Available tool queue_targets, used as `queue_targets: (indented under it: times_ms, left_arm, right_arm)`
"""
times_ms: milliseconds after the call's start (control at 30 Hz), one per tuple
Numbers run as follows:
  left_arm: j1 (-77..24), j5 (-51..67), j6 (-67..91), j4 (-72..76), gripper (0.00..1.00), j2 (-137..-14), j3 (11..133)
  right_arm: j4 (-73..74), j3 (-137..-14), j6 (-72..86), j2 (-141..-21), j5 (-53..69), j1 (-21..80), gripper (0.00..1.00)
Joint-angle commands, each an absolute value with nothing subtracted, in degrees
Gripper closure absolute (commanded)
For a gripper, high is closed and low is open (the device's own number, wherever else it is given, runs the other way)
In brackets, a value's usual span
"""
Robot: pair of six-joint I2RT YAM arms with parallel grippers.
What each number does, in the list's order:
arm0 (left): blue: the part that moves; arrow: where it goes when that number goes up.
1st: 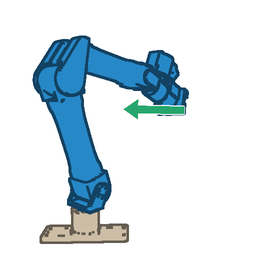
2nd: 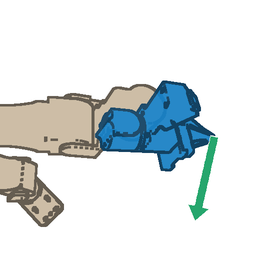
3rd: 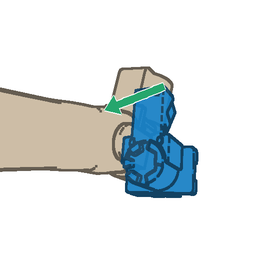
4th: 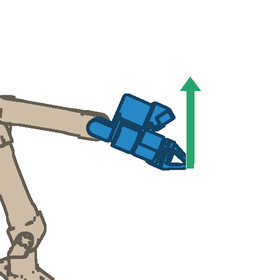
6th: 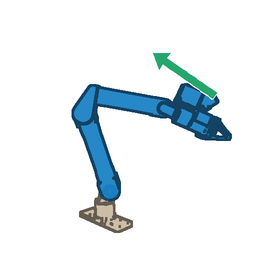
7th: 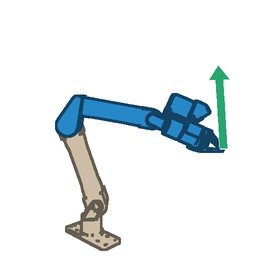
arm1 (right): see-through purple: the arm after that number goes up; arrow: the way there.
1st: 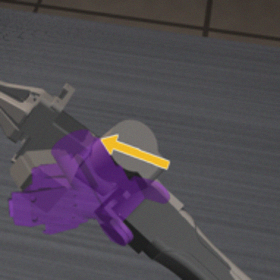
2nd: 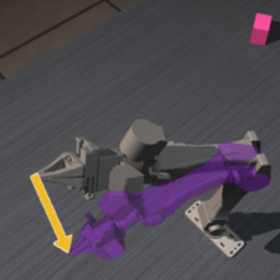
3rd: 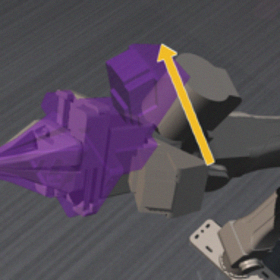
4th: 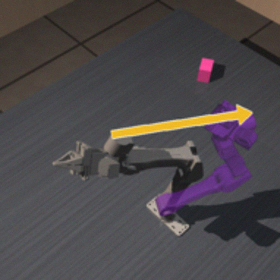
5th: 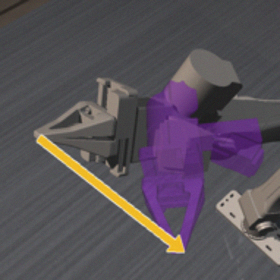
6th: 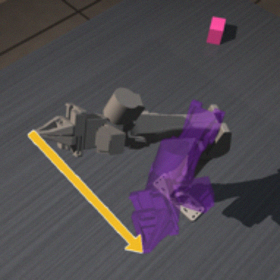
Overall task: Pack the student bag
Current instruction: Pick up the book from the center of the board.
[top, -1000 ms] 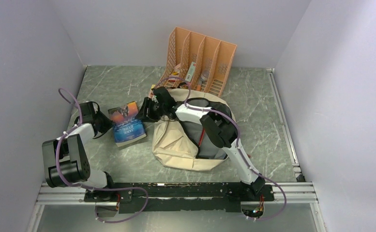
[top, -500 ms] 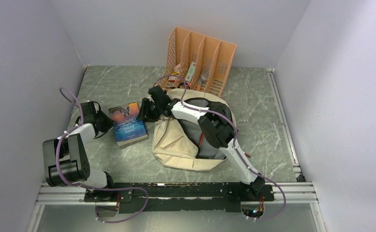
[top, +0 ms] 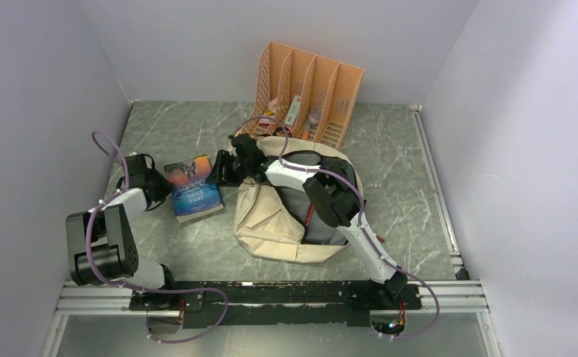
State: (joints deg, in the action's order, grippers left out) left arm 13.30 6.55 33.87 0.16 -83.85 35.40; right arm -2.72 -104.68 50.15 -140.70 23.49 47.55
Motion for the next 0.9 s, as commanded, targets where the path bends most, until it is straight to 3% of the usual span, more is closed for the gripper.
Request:
queue_targets:
  times_ms: [0,167,267,367,567,733,833,867]
  left_arm:
    - [10.2,6.3,31.4,-17.8,0.72,-85.6,33.1]
    - [10.2,3.4,30.4,-21.4,0.42,-82.4,35.3]
    - [10.2,2.6,30.3,-21.7,0.36,-81.9,35.3]
    - [10.2,3.0,30.6,-20.9,0.37,-82.9,34.4]
    - [10.2,4.2,32.2,-17.9,0.53,-84.7,31.4]
    - [10.2,3.9,34.2,-17.0,0.71,-87.4,29.6]
    - [10.2,2.7,34.8,-17.5,0.93,-88.3,29.2]
    - [10.2,2.5,35.0,-17.6,0.95,-88.3,29.1]
  right_arm:
    - [-4.5,-102.2,53.2,-137.9,27.1,50.6,0.48]
    - [-3.5,-100.8,51.6,-136.3,24.7,50.0,0.48]
    - [-2.6,-100.8,50.5,-136.1,23.9,50.0,0.48]
    - [-2.5,-100.9,50.4,-136.1,24.2,49.9,0.48]
    - [-0.3,-101.7,49.1,-135.7,22.9,49.9,0.47]
    - [4.4,-102.4,47.6,-135.1,19.1,49.9,0.40]
    - [7.7,-102.6,46.6,-134.4,15.5,49.9,0.37]
    - [9.0,-102.7,46.3,-134.3,14.1,49.9,0.37]
